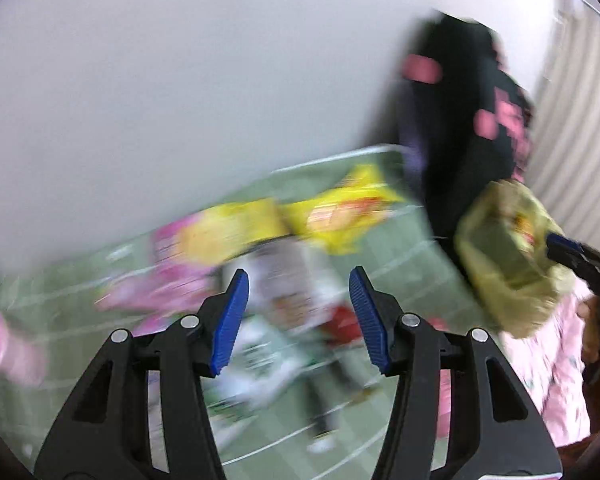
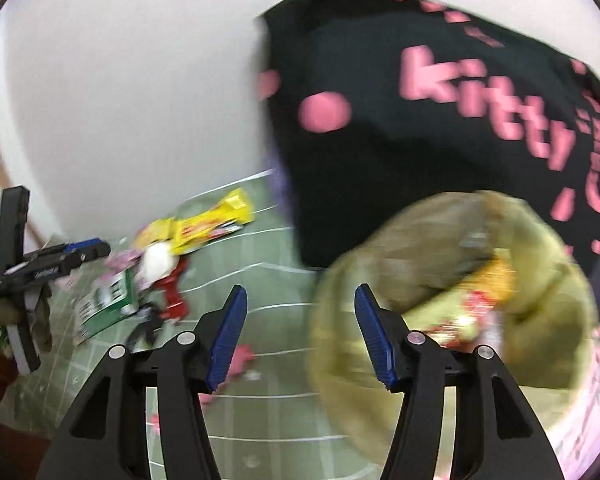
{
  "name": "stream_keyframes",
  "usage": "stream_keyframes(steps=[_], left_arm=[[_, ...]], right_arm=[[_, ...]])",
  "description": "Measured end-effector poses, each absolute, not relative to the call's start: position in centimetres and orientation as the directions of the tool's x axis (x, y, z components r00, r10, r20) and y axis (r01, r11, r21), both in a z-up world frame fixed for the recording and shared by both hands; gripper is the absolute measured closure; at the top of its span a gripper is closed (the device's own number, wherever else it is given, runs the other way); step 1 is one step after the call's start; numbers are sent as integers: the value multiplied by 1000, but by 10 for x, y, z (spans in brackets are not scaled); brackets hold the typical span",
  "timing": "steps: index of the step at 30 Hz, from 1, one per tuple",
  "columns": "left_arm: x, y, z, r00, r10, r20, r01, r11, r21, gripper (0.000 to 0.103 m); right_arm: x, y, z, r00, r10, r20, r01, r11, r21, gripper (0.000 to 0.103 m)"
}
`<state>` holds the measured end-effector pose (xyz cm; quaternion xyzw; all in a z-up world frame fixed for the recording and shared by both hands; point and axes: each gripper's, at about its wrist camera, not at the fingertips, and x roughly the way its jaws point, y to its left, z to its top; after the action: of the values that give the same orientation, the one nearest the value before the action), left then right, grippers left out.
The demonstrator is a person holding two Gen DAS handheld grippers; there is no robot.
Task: Collect trash
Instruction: 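Grasp a red snack wrapper with the right gripper while the left gripper moves toward a pink candy wrapper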
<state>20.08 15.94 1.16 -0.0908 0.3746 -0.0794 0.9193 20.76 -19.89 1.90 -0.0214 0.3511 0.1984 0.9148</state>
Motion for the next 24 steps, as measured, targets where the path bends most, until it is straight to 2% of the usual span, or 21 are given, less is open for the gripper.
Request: stream_keyframes(steps=[4, 7, 10, 20, 21, 23, 24], left_arm=[[178, 213, -7, 705, -111, -700, -82, 968, -236, 53], [166, 232, -13, 706, -81, -704, -141, 957, -252, 53], [159, 242, -15, 706, -70, -705, -162, 953, -257, 53], [147, 245, -16, 693, -49, -719, -159, 963, -219, 53], [148, 245, -17, 689, -56, -723, -152, 964, -220, 53], [150, 245, -20, 685, -69, -725, -145, 962, -229, 53], [152, 246, -22, 683, -79, -726, -142, 961, -239, 53]], right_arm=[[213, -146, -4, 606, 413, -680, -464, 878, 120, 50], [219, -110, -21, 552, 452, -700, -524, 842, 130, 50], [226, -67, -44, 440, 528, -726, -631, 757, 168, 50], [263, 7, -94, 328, 474, -817, -733, 673, 96, 50], [267, 9, -100, 316, 455, -832, -733, 674, 90, 52], [274, 9, -113, 273, 435, -858, -734, 670, 106, 75], [275, 9, -116, 252, 432, -866, -734, 668, 120, 75]])
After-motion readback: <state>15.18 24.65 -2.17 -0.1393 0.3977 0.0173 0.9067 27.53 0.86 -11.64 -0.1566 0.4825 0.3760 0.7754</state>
